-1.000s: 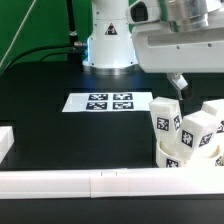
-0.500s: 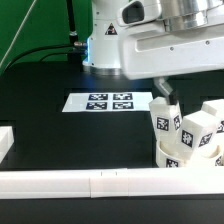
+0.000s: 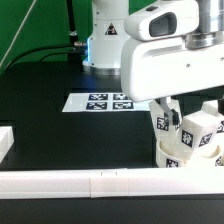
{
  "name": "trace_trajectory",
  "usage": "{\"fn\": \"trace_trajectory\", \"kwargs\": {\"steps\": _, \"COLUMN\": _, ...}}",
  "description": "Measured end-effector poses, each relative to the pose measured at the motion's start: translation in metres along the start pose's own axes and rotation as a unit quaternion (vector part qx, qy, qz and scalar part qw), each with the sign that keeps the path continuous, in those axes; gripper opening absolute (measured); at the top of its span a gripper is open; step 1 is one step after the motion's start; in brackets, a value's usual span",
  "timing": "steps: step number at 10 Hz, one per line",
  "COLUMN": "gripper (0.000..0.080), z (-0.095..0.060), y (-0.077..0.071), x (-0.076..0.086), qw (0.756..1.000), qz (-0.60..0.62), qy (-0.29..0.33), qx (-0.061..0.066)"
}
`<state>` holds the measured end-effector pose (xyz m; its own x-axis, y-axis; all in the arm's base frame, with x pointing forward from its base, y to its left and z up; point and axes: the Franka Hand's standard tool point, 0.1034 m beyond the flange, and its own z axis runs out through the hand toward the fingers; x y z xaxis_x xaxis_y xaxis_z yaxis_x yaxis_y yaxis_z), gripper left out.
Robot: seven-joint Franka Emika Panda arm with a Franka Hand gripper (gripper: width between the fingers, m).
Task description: Assemble stool
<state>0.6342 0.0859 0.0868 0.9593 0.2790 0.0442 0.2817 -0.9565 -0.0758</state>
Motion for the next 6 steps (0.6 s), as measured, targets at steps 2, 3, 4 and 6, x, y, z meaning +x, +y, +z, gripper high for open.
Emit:
{"fn": "trace_trajectory", "kwargs": {"steps": 2, "gripper": 0.0649, "z": 0.001, "y": 0.004, "x": 0.000, "qw": 0.998, "qz": -0.062, "qy": -0.002, "qx": -0.005}}
{"fn": "trace_trajectory", "kwargs": {"steps": 3, "gripper": 0.0649, "z": 0.005, "y": 0.008, "x": 0.004, "qw": 0.996, "qz": -0.088, "qy": -0.005, "qx": -0.011}}
{"fn": "trace_trajectory", "kwargs": {"steps": 4, "gripper": 0.0649, "z": 0.009, "y": 0.008, "x": 0.009, "qw": 0.997, "qz": -0.076, "qy": -0.006, "qx": -0.011}}
{"fn": "trace_trajectory", "kwargs": {"steps": 6, "gripper": 0.0649, "z": 0.013, "y": 0.008, "x": 0.010, "qw": 0.998, "qz": -0.062, "qy": -0.006, "qx": -0.012}}
